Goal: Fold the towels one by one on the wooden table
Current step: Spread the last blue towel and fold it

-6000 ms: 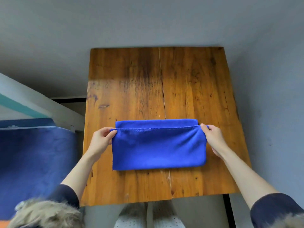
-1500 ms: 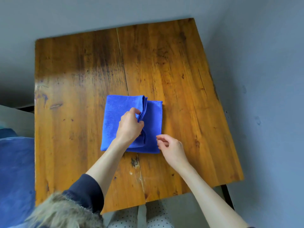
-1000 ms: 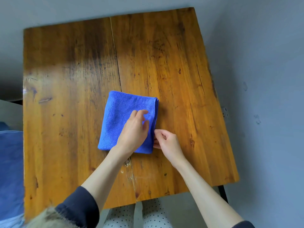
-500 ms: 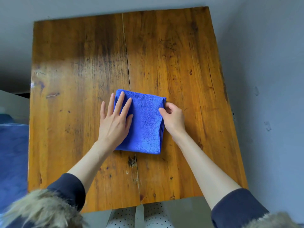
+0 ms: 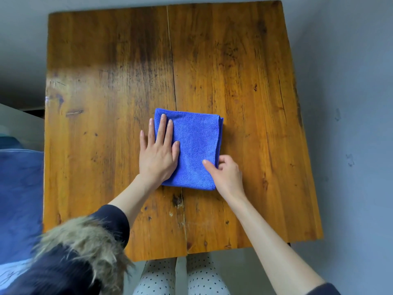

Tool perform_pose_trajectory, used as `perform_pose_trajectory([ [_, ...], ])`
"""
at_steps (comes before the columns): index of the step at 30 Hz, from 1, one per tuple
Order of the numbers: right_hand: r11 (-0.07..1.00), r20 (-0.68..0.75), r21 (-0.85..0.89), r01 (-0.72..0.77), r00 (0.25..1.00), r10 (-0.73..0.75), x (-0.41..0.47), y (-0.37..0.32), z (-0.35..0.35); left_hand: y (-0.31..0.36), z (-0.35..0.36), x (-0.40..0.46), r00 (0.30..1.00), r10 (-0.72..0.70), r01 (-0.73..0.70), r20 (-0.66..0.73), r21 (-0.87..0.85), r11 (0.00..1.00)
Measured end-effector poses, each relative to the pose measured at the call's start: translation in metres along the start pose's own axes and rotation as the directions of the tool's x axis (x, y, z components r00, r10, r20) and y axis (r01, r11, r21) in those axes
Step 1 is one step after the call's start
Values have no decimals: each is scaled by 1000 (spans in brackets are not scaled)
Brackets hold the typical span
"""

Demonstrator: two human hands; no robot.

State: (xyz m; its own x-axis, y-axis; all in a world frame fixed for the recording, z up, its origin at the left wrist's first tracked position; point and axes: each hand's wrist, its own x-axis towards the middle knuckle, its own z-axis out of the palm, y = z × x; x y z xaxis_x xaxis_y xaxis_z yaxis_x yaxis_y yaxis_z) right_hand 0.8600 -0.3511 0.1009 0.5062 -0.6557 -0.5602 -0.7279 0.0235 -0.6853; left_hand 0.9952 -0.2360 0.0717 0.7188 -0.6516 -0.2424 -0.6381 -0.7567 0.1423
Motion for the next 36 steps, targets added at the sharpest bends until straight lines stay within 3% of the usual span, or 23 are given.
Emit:
perform_pose_trajectory([
  [4, 994, 4, -102, 30, 1000, -29, -20, 16, 0, -6, -3, -2, 993, 92, -93, -68, -13, 996],
  [6, 941, -21, -301, 154, 986, -168, -26, 22, 0, -5, -4, -8, 974, 186, -190, -129, -14, 982],
  [8, 795, -48, -525, 304, 922, -385, -29, 23, 2, -3, -3, -17, 947, 276, -279, -163, 2, 960],
  [12, 526, 25, -689, 498, 742, -670, -13, 12, 13, -1, 5, -25, 932, 337, -331, -130, 70, 941],
  [15, 381, 154, -755, 534, 709, -689, 4, 11, 19, -3, 11, -24, 938, 328, -321, -113, 79, 944],
  [20, 336, 204, -782, 525, 725, -658, 34, 10, 9, -4, 15, -24, 945, 302, -296, -125, 66, 953],
  [25, 383, 197, -799, 463, 804, -561, 53, 5, 7, -3, 14, -24, 950, 282, -279, -130, 40, 959],
  [31, 464, 209, -753, 466, 839, -503, 52, 5, 8, -1, 6, -25, 958, 277, -277, -71, 22, 961],
  [33, 542, 168, -696, 471, 840, -515, 44, 4, 7, 0, 0, -26, 963, 258, -265, -84, -84, 961],
  [36, 772, -53, -494, 400, 873, -485, 24, 6, 6, -2, -11, -28, 968, 134, -207, -211, -381, 901],
])
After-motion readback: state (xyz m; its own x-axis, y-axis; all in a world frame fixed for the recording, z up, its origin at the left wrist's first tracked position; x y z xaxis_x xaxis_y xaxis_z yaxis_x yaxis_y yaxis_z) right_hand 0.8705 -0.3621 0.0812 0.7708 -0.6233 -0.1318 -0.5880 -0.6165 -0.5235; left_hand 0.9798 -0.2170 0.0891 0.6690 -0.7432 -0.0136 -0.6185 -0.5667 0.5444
